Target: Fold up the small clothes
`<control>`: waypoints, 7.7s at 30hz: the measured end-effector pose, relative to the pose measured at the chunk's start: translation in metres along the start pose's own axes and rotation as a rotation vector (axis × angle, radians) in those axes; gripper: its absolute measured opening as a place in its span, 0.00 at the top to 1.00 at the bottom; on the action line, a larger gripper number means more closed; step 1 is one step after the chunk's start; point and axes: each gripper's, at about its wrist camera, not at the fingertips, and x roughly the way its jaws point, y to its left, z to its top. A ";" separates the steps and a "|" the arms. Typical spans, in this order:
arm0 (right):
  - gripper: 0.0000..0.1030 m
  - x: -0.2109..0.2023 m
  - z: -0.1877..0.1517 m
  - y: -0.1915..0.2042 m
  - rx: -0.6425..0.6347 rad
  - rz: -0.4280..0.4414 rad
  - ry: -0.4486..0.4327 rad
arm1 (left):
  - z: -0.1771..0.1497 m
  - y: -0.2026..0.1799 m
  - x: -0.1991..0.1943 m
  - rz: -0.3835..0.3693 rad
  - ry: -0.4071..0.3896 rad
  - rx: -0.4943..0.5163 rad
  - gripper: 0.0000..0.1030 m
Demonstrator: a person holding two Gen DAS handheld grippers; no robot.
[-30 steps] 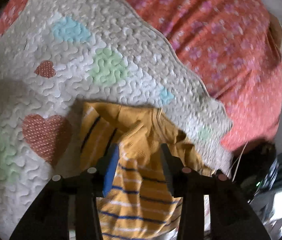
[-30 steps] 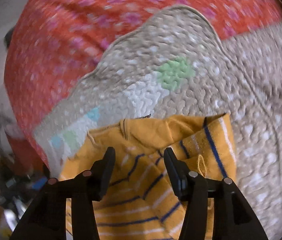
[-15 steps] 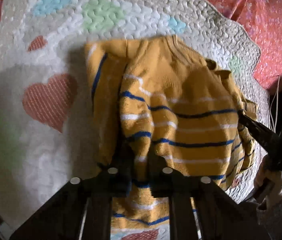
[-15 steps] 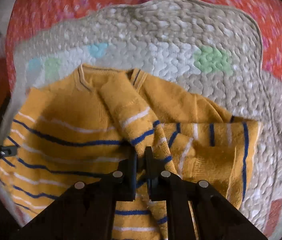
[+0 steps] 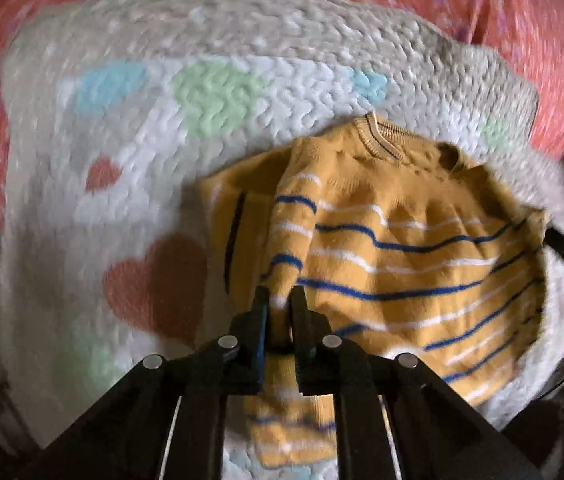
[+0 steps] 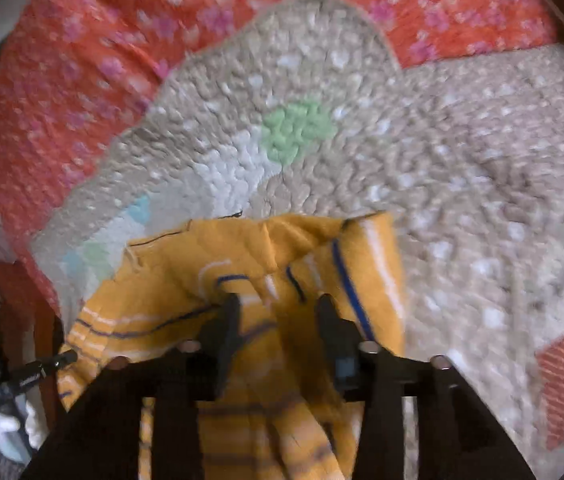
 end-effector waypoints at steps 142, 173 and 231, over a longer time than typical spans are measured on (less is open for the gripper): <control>0.41 0.080 -0.178 0.357 -0.864 0.268 0.128 | 0.013 0.116 -0.039 -0.323 -0.132 -0.376 0.68; 0.42 0.039 -0.095 0.239 -0.355 -0.030 0.015 | -0.078 0.137 -0.036 -0.343 -0.243 -0.295 0.74; 0.51 0.105 0.017 0.130 0.046 0.093 0.072 | 0.000 -0.016 0.046 -0.494 -0.018 -0.265 0.61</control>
